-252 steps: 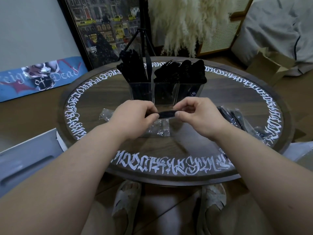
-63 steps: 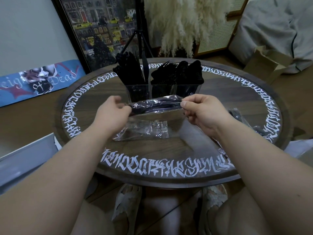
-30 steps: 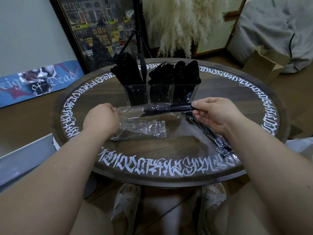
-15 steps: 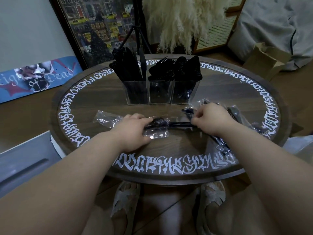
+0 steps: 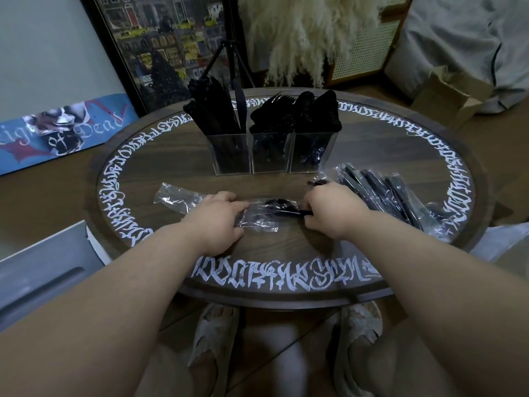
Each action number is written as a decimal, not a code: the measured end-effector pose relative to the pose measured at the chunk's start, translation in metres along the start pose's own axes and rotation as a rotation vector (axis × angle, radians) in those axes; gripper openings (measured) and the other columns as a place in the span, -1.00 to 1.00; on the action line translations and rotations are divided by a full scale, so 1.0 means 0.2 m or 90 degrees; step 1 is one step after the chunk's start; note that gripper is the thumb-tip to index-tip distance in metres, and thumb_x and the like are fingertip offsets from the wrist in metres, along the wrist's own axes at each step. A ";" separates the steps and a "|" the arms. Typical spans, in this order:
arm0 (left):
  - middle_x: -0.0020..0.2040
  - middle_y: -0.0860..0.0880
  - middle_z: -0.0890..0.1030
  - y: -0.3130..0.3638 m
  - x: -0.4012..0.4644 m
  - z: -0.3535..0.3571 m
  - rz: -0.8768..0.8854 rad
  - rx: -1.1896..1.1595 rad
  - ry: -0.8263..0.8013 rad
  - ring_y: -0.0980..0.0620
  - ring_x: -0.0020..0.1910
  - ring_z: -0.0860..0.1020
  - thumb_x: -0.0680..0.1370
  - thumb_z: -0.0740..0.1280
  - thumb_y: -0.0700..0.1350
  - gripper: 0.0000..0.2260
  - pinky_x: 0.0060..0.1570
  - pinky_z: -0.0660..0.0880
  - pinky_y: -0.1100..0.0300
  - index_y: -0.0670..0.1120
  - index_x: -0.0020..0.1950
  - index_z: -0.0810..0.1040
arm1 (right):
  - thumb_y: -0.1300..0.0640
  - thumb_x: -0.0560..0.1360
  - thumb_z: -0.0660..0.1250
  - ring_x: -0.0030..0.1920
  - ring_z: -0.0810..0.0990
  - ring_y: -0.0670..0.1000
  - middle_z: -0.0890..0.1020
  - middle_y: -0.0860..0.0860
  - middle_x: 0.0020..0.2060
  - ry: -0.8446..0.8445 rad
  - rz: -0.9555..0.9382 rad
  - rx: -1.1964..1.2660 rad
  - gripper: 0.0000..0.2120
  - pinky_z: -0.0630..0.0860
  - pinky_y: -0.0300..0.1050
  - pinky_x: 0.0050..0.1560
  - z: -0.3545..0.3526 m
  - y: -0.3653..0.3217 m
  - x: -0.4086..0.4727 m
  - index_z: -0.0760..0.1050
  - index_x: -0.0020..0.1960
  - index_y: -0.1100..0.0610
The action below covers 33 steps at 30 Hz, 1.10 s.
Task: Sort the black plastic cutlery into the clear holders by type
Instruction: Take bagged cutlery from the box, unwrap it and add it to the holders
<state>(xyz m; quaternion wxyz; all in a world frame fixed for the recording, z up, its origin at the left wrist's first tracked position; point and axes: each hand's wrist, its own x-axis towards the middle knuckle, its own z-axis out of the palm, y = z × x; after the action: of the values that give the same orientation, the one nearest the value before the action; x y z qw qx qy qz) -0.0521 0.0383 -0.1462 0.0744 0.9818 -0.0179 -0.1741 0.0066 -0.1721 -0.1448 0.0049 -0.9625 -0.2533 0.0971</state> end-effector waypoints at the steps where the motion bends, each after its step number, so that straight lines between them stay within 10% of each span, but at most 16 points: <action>1: 0.54 -0.03 0.12 0.00 0.00 0.00 -0.003 0.007 0.001 -0.10 0.48 0.15 0.59 0.26 0.03 -0.45 0.43 0.15 0.05 0.08 0.54 0.15 | 0.11 0.44 0.30 -0.18 0.53 0.17 0.54 0.08 -0.28 -0.012 0.016 -0.004 -0.89 0.45 -0.11 -0.25 0.00 0.02 -0.01 0.47 -0.19 0.16; 7: 0.55 -0.06 0.11 0.00 0.01 -0.02 -0.062 0.042 0.008 -0.17 0.51 0.03 0.55 0.22 0.22 -0.38 0.46 0.13 -0.08 0.05 0.54 0.15 | 0.05 0.41 0.35 -0.20 0.56 0.11 0.61 0.09 -0.27 0.007 0.103 0.099 -0.82 0.51 -0.11 -0.22 -0.06 0.10 -0.10 0.57 -0.13 0.18; 10: 0.49 -0.04 0.27 0.06 0.02 -0.04 -0.041 -0.024 0.186 -0.12 0.47 0.12 0.53 0.25 0.23 -0.44 0.43 0.19 -0.05 0.02 0.47 0.32 | 0.13 0.40 0.36 -0.29 0.54 0.09 0.61 0.13 -0.35 0.066 0.136 0.292 -0.89 0.46 -0.15 -0.29 -0.09 0.10 -0.14 0.58 -0.22 0.18; 15: 0.08 0.06 0.64 0.25 0.03 -0.10 -0.014 -0.478 0.220 0.16 -0.02 0.61 0.52 0.36 0.10 -0.55 0.07 0.53 0.23 -0.05 0.36 0.47 | 0.26 0.43 0.33 -0.47 0.39 -0.05 0.49 0.06 -0.48 0.050 0.120 0.591 -0.87 0.36 -0.20 -0.39 -0.14 0.05 -0.17 0.56 -0.24 0.32; 20: -0.30 0.11 0.63 0.32 0.05 -0.13 0.017 -0.805 0.196 0.18 -0.37 0.51 0.54 0.37 -0.12 -0.91 -0.44 0.38 0.43 -0.07 0.02 0.62 | 0.26 0.47 0.33 -0.40 0.29 0.00 0.35 0.05 -0.47 -0.024 0.030 0.664 -0.77 0.25 -0.11 -0.32 -0.14 0.03 -0.13 0.45 -0.34 0.29; 28: -0.41 0.11 0.57 0.31 0.06 -0.14 0.041 -0.732 0.226 0.26 -0.45 0.49 0.51 0.41 -0.20 -0.97 -0.41 0.38 0.44 -0.12 -0.07 0.62 | 0.16 0.45 0.44 -0.34 0.54 -0.21 0.64 -0.08 -0.30 0.142 -0.011 0.672 -0.84 0.45 -0.29 -0.23 -0.11 0.02 -0.05 0.62 0.03 0.09; 33: -0.41 0.12 0.58 0.31 0.05 -0.14 0.075 -0.675 0.213 0.27 -0.42 0.52 0.48 0.44 -0.19 -0.93 -0.37 0.42 0.42 -0.03 -0.16 0.61 | 0.25 0.48 0.40 -0.41 0.50 -0.05 0.57 0.03 -0.41 0.244 -0.016 0.761 -0.87 0.49 -0.14 -0.33 -0.14 -0.01 -0.03 0.58 -0.21 0.06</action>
<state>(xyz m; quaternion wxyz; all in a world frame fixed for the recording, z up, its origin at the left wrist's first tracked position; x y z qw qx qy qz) -0.0332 -0.0192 -0.1138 0.5695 0.8215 0.0296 0.0034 0.0062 -0.1713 -0.1163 0.5890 -0.7905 -0.1608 0.0479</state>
